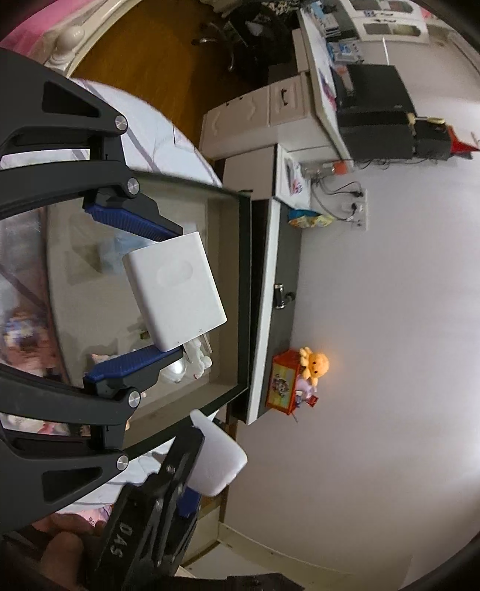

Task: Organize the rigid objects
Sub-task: 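Carry the charger and lamp into the pink box and release them, then withdraw both tools from the box and move toward the remaining items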

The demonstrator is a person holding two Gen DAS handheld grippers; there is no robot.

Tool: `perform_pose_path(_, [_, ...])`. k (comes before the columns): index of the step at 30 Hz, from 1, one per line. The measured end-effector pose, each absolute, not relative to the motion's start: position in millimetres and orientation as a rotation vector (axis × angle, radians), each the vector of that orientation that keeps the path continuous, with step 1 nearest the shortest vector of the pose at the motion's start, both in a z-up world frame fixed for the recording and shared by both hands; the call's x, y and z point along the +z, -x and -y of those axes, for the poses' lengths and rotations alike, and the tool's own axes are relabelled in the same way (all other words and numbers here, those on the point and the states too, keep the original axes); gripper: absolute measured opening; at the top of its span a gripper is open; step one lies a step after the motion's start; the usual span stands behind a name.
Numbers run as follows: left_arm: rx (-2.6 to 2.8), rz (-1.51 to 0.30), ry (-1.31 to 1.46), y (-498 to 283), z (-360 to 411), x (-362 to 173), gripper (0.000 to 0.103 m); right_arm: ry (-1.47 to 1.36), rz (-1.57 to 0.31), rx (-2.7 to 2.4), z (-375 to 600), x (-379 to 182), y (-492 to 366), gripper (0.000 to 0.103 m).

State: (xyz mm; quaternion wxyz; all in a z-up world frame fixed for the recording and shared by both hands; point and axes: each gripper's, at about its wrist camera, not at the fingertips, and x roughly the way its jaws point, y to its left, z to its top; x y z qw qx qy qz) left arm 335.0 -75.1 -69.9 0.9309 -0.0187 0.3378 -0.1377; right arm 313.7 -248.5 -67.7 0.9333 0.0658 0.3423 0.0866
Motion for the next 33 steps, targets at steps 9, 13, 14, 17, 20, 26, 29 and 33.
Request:
perform_pose_path(9, [-0.273, -0.757, 0.025, -374, 90, -100, 0.059, -0.106, -0.794, 0.158, 253, -103, -354, 0.064])
perform_pose_path(13, [-0.27, -0.767, 0.016, -375, 89, -107, 0.066, -0.093, -0.822, 0.144, 254, -112, -360, 0.064])
perform_pose_path(14, [-0.27, -0.761, 0.013, -374, 89, -107, 0.079, -0.09, -0.83, 0.14, 253, -113, -361, 0.065])
perform_pose_path(17, [-0.245, -0.713, 0.008, -366, 85, -100, 0.095, -0.08, -0.848, 0.133, 253, -118, -362, 0.083])
perform_pose_path(20, [-0.232, -0.685, 0.023, -356, 74, -90, 0.1, -0.086, -0.856, 0.137, 253, -119, -360, 0.085])
perform_pose_path(26, [-0.183, -0.624, 0.029, -325, 53, -69, 0.103, -0.099, -0.816, 0.139, 250, -108, -344, 0.103])
perform_pose_path(29, [-0.166, -0.602, 0.033, -308, 44, -62, 0.103, -0.11, -0.784, 0.129, 248, -96, -331, 0.103])
perform_pose_path(33, [-0.142, -0.576, 0.033, -281, 34, -51, 0.103, -0.127, -0.744, 0.126, 243, -80, -310, 0.103])
